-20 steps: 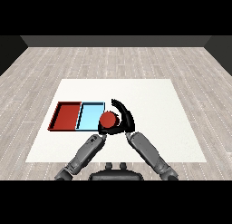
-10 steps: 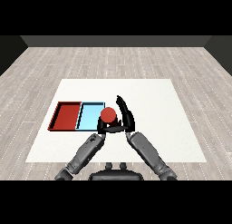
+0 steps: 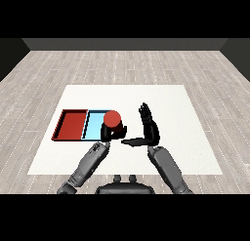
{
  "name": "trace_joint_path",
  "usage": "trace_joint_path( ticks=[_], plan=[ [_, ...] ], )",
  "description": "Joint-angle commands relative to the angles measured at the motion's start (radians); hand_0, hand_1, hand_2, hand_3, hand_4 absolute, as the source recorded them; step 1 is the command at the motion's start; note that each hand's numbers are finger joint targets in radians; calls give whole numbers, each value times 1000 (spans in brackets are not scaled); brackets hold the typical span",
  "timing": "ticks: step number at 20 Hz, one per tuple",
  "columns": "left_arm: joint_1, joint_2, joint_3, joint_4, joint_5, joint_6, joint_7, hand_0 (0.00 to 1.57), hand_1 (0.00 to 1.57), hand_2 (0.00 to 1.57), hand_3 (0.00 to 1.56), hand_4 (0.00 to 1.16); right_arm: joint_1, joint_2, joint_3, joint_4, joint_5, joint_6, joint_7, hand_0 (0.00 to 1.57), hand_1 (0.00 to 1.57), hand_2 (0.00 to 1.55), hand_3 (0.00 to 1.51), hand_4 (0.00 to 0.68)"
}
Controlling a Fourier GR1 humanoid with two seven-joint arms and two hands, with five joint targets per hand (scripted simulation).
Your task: Pick the red can and put it in the red box
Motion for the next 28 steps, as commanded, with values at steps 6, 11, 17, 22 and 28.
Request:
trace_joint_path(
  ticks=[6, 11, 17, 22, 28],
  plan=[
    [-12, 114, 144, -61, -20, -38, 62, 1571, 1571, 1571, 1480, 1133, 198, -127, -161, -195, -110, 123, -3, 0, 0, 0, 0, 0],
    [-35, 226, 236, -63, -25, -45, 151, 1571, 1571, 1571, 1486, 1125, 312, -147, -184, -256, -98, 105, 9, 0, 0, 0, 0, 0],
    [-23, 395, 270, 20, -117, -46, 243, 1571, 1571, 1571, 1492, 1143, 354, -142, -242, -162, -150, 183, -82, 0, 0, 0, 0, 0],
    [-66, 492, 340, 283, -118, -123, 279, 1571, 1571, 1555, 1496, 1111, 361, -153, -262, -93, -151, 220, -114, 0, 0, 0, 0, 0],
    [-132, 518, 327, 649, -186, -174, 304, 1571, 1571, 1524, 1430, 1022, 253, -137, -290, -2, -154, 208, -97, 0, 0, 0, 0, 0]
  ],
)
